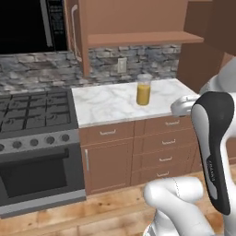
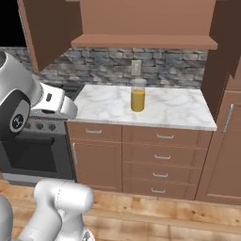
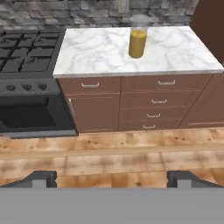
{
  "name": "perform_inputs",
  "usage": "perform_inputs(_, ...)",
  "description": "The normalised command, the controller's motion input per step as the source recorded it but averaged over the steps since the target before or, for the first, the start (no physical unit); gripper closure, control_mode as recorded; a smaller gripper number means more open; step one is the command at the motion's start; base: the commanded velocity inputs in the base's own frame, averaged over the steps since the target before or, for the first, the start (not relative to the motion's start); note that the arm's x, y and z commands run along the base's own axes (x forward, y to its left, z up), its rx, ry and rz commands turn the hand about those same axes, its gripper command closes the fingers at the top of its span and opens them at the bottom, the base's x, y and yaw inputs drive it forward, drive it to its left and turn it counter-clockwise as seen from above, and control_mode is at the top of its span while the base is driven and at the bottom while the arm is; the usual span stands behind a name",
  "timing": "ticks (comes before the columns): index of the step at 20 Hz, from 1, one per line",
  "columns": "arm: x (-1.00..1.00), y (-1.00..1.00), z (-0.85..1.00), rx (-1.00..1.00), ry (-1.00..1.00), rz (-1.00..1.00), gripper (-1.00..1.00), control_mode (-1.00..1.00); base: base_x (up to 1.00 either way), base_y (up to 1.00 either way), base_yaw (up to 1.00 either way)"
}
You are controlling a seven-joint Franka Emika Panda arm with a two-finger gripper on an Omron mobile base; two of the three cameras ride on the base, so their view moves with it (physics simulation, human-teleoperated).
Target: There is a tray on the dining counter. Grab the cup, mug, and pitcher and place them on the tray. The pitcher may be placed next to the tray if it cannot fit the tray.
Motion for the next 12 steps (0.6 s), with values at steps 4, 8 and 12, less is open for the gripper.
perform_inputs(4,0.00,0.00,0.00,0.00,0.00,0.00,-1.00,1.00,0.74,-0.46,-0.07)
perform_inputs(8,0.00,0.00,0.00,0.00,0.00,0.00,-1.00,1.00,0.79,-0.43,0.00)
perform_inputs(12,0.00,0.00,0.00,0.00,0.00,0.00,-1.00,1.00,0.81,-0.28,0.00)
